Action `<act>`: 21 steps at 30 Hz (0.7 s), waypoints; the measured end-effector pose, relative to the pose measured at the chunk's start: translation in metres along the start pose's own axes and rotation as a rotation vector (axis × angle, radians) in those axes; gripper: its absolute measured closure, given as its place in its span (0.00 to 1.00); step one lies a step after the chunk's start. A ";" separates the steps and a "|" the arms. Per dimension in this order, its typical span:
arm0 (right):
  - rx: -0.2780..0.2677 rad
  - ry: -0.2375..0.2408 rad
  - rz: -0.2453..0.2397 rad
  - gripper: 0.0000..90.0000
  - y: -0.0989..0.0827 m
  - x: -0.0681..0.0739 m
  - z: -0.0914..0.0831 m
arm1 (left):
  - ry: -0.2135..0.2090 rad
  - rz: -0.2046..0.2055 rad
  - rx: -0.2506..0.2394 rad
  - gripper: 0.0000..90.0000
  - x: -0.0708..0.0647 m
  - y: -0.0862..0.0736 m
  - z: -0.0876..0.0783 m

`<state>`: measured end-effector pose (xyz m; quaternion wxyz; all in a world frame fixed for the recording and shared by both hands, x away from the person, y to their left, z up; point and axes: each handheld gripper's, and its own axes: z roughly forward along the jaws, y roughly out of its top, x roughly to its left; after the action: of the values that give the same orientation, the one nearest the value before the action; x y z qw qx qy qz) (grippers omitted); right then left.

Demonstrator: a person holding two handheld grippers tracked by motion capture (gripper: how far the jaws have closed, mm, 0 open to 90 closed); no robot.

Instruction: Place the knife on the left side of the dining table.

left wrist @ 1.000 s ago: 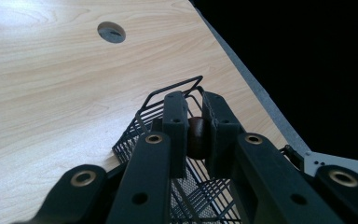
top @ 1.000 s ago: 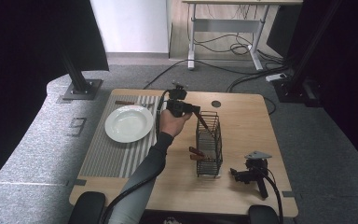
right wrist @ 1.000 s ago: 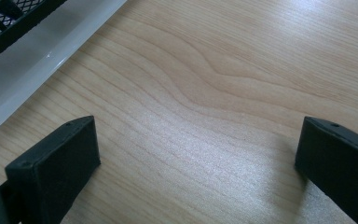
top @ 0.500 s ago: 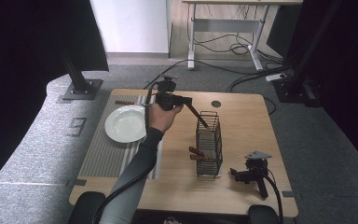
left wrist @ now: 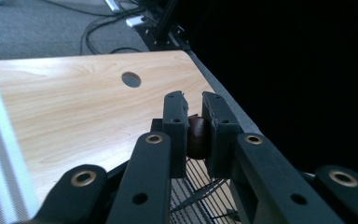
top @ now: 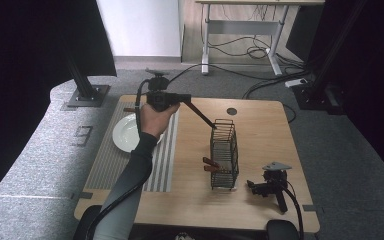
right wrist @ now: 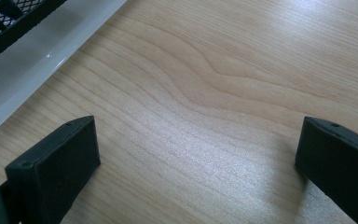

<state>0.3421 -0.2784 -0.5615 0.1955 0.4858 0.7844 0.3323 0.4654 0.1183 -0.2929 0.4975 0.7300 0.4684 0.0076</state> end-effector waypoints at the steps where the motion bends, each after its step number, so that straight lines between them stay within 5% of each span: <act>1: 0.000 0.000 0.000 0.00 0.000 0.000 0.000 | 0.000 0.000 0.000 0.89 0.000 0.000 0.000; 9: 0.000 0.000 -0.001 0.00 0.000 0.000 0.000 | 0.030 -0.049 -0.046 0.89 0.025 -0.010 -0.047; 21: 0.001 0.000 0.001 0.00 0.000 0.000 0.000 | 0.062 -0.107 -0.065 0.89 0.059 -0.038 -0.082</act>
<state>0.3421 -0.2783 -0.5614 0.1953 0.4864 0.7842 0.3321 0.4333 0.2208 -0.3064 0.5061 0.6867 0.5214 0.0187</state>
